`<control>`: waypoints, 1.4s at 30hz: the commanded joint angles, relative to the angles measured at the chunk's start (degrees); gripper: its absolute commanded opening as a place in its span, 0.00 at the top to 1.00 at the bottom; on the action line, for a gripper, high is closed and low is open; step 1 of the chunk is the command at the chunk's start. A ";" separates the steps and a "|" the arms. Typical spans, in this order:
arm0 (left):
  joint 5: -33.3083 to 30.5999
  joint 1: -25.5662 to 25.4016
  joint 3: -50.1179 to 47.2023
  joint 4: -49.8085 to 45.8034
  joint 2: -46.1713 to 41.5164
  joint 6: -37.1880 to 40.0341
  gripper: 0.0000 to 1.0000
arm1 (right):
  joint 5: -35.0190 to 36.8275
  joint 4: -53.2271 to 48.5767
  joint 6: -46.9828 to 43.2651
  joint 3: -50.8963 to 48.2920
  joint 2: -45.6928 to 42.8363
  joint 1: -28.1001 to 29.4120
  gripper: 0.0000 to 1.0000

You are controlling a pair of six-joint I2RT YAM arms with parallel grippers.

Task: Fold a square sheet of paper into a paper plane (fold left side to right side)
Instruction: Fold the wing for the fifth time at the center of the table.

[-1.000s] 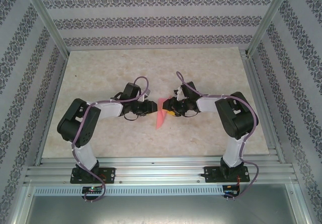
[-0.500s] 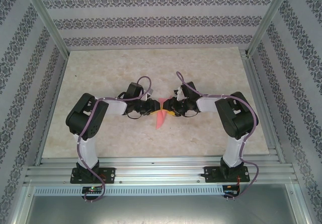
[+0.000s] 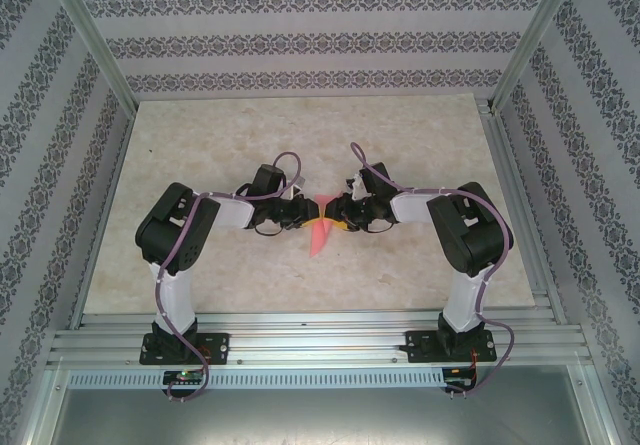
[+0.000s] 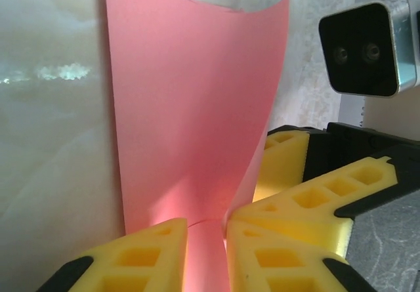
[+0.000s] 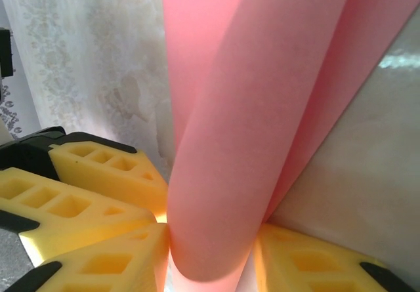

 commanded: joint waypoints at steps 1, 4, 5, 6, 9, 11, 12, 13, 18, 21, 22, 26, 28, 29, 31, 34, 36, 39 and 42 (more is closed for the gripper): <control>-0.53 0.04 0.37 3.72 0.87 -0.45 0.79 | 2.56 2.57 -0.44 -1.36 1.17 0.32 0.63; -0.09 0.23 -0.72 5.13 -0.14 -0.63 0.80 | 2.52 2.56 -0.26 -1.51 0.49 0.15 0.65; -0.03 0.28 -1.21 5.20 -0.93 -0.29 0.80 | 2.50 2.63 -0.07 -1.56 0.37 -0.01 0.65; -0.08 0.35 -1.53 5.12 -1.64 0.08 0.80 | 2.49 2.73 -0.03 -1.64 0.32 -0.13 0.66; -0.16 0.48 -2.37 4.71 -3.68 0.96 0.77 | 2.23 3.30 0.55 -1.90 0.28 -0.23 0.67; -0.04 0.46 -2.15 4.33 -3.85 1.01 0.76 | 1.99 3.68 0.59 -2.10 0.19 -0.23 0.67; -0.09 0.52 -2.02 4.26 -3.66 0.83 0.76 | 1.97 3.70 0.59 -2.08 0.14 -0.23 0.67; -0.09 0.48 -1.90 4.22 -3.53 0.80 0.76 | 1.88 3.70 0.59 -2.16 0.06 -0.29 0.67; 0.48 0.52 -1.70 4.78 -2.46 0.25 0.76 | 1.62 4.36 0.75 -2.68 -0.60 -0.41 0.66; 0.61 0.44 -1.74 5.49 -1.73 -0.34 0.76 | 1.31 4.67 0.81 -2.79 -0.78 -0.41 0.66; 0.81 0.46 -1.79 6.08 -1.45 -0.79 0.76 | 1.17 4.64 0.86 -2.79 -0.78 -0.41 0.66; 0.92 0.45 -1.45 7.23 -0.80 -1.98 0.76 | 0.82 4.92 0.85 -2.95 -0.43 -0.47 0.67; 0.72 0.44 -1.01 6.59 -0.52 -1.90 0.75 | 0.73 5.10 0.86 -3.20 -0.58 -0.50 0.66; 0.65 0.50 -0.83 6.43 -0.35 -1.90 0.75 | 0.73 5.21 0.92 -3.39 -0.75 -0.56 0.65; 0.54 0.46 -0.52 6.42 0.31 -2.28 0.75 | 0.65 5.45 0.94 -3.72 -1.16 -0.75 0.64; 0.89 0.45 -0.25 7.67 1.54 -3.34 0.75 | 0.51 5.63 1.03 -4.14 -1.87 -0.91 0.64; 1.12 0.42 -0.05 8.06 2.18 -3.57 0.76 | 0.34 5.72 1.03 -4.35 -2.24 -1.13 0.64; 0.64 0.52 0.49 6.71 2.94 -2.90 0.78 | 0.23 5.64 1.10 -4.63 -2.84 -1.26 0.64; 0.16 0.48 0.64 6.00 3.89 -2.70 0.81 | 0.12 5.47 1.03 -5.14 -3.64 -1.58 0.63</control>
